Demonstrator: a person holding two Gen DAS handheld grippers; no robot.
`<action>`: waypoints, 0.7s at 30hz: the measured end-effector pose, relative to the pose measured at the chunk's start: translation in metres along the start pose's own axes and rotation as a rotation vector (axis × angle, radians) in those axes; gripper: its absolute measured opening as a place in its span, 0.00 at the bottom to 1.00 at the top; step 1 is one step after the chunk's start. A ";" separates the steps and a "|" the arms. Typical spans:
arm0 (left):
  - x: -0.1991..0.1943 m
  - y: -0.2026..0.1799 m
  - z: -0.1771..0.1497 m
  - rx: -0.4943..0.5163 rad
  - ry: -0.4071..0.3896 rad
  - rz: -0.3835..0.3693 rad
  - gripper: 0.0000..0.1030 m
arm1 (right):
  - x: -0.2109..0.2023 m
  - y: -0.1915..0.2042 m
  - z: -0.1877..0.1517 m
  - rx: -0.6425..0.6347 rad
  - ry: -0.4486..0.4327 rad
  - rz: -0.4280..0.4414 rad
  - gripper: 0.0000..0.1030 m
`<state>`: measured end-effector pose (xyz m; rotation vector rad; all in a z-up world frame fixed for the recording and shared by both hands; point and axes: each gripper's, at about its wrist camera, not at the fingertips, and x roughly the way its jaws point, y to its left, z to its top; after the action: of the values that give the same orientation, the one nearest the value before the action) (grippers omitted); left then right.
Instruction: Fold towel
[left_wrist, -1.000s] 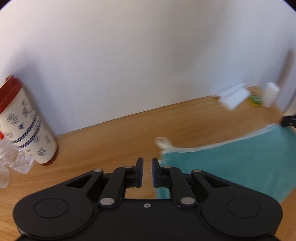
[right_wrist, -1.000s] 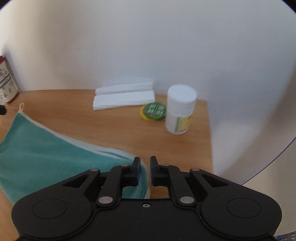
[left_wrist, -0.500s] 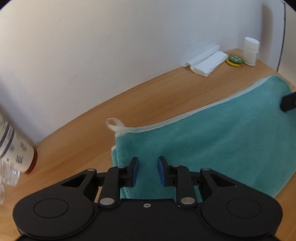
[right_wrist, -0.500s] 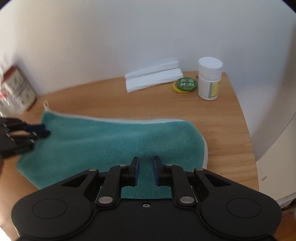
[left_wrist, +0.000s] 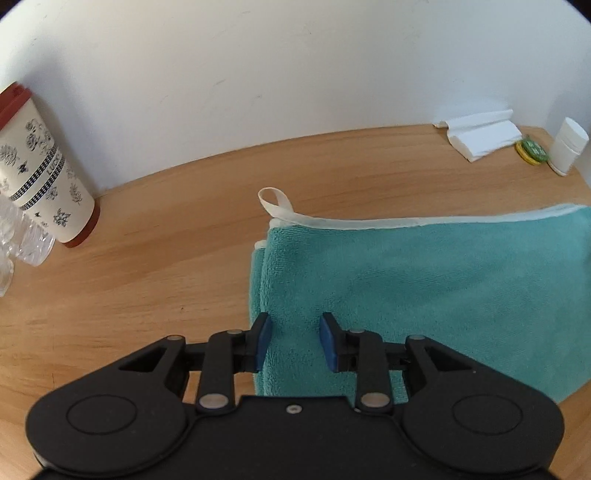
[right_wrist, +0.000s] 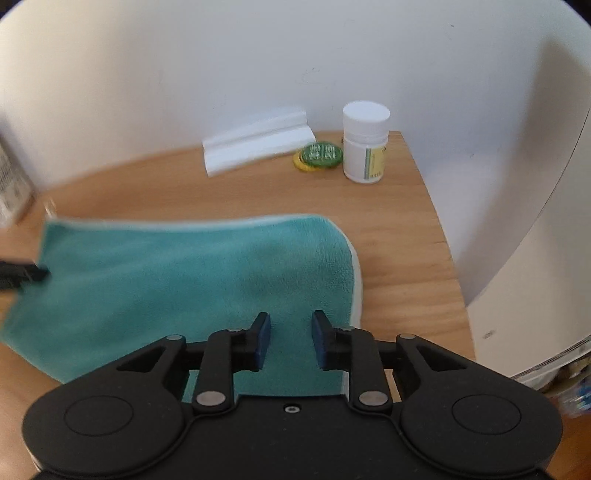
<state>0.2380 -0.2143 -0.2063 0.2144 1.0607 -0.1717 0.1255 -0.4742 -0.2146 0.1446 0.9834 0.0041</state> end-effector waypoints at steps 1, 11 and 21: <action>0.000 0.001 -0.001 -0.009 -0.003 0.007 0.36 | 0.001 0.001 0.000 -0.002 0.003 -0.023 0.37; -0.040 0.016 -0.002 -0.150 0.103 0.083 0.60 | -0.073 0.013 0.015 0.047 0.017 0.006 0.67; -0.172 0.007 -0.003 -0.157 0.020 0.016 1.00 | -0.144 0.028 0.027 0.101 0.049 0.110 0.72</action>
<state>0.1552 -0.2004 -0.0559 0.0832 1.0869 -0.0715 0.0700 -0.4596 -0.0768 0.2923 1.0241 0.0586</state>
